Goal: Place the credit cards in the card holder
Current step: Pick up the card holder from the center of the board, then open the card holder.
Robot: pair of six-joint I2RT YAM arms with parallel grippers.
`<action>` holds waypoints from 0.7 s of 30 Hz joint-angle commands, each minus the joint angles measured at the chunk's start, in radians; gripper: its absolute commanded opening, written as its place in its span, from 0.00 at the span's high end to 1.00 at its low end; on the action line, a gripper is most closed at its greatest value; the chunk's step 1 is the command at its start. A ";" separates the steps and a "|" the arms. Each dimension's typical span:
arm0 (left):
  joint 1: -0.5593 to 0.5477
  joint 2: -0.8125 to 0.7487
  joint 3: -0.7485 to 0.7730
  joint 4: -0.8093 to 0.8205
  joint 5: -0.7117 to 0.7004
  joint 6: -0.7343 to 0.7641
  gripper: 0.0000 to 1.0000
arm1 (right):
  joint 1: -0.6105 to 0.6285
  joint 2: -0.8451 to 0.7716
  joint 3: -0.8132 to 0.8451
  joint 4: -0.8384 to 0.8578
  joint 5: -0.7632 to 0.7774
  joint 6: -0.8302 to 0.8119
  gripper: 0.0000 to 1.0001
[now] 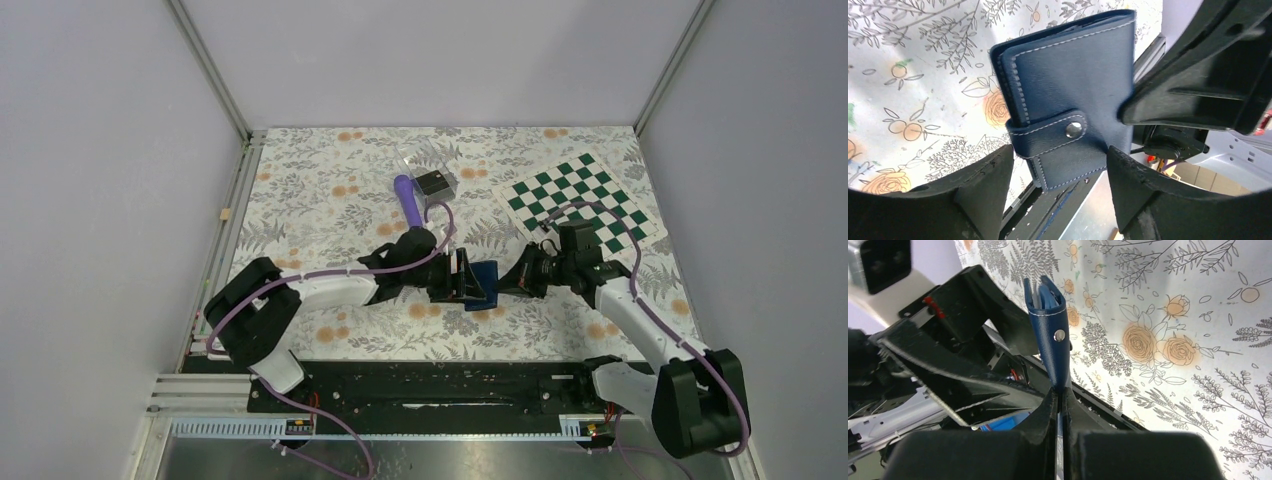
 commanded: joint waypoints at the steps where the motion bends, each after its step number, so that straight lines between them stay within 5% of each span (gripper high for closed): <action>1: -0.008 -0.044 -0.031 0.078 0.024 -0.021 0.31 | 0.008 -0.098 0.001 -0.023 -0.042 0.000 1.00; 6: -0.006 -0.048 -0.039 0.078 0.018 -0.022 0.30 | 0.008 -0.163 0.011 -0.024 -0.052 0.022 1.00; 14: -0.005 -0.139 -0.133 0.375 0.127 -0.082 0.59 | 0.008 -0.176 0.006 -0.014 -0.099 0.029 1.00; 21: -0.004 -0.297 -0.181 0.317 0.088 -0.048 1.00 | 0.006 -0.219 -0.006 0.024 -0.100 0.039 0.62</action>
